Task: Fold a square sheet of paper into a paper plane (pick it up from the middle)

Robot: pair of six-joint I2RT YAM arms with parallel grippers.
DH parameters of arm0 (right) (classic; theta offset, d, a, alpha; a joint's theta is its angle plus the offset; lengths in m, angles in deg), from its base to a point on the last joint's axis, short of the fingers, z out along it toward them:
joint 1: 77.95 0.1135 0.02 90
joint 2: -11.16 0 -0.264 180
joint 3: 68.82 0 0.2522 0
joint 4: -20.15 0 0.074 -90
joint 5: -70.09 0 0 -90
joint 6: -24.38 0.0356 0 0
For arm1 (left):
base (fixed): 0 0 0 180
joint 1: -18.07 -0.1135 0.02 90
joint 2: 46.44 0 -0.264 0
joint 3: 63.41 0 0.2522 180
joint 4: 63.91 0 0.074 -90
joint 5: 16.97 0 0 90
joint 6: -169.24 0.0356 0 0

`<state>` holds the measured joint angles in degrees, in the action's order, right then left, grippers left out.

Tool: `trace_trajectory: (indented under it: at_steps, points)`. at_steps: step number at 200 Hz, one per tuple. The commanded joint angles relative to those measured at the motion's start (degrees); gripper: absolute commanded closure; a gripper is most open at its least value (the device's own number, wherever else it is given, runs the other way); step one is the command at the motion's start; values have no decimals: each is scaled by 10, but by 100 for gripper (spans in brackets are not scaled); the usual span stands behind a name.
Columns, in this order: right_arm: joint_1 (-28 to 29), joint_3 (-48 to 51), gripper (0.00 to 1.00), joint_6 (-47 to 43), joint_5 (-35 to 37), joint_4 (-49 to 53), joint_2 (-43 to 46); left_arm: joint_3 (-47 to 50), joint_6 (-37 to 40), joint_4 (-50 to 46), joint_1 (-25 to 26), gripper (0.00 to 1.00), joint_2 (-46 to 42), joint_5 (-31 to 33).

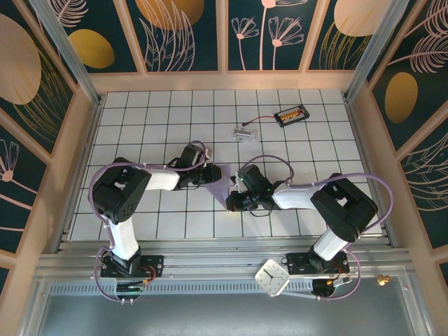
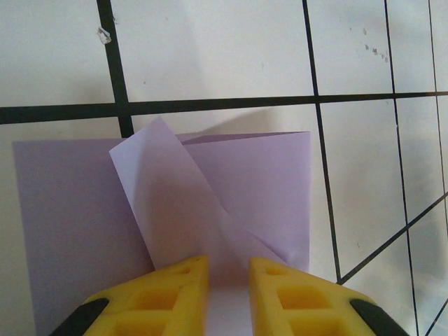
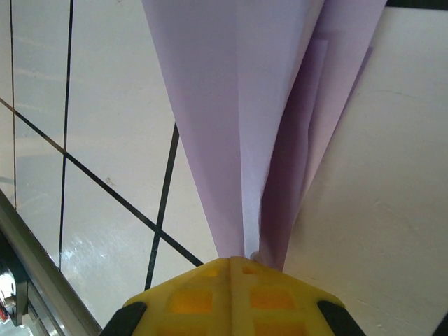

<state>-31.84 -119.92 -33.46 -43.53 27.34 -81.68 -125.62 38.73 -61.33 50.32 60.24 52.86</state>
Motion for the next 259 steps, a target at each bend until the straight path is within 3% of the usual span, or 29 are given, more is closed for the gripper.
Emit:
trace_trajectory:
  at_steps: [1, 160, 193, 227, 259]
  points:
    - [-7, 14, 97, -11, 15, 20, 8, 16, 14, -88, -6, 77, 24, 51]
    - [-48, 79, 98, 21, -28, -48, 1, 12, 16, -90, -6, 77, 28, 52]
    - [-47, 68, 97, 17, -40, -46, 35, 13, 18, -91, -6, 76, 28, 53]
    - [-29, 30, 95, -9, 23, 24, 76, 13, 15, -91, -6, 77, 28, 53]
    - [8, -1, 92, -20, 111, 85, 55, 13, 15, -91, -6, 77, 26, 52]
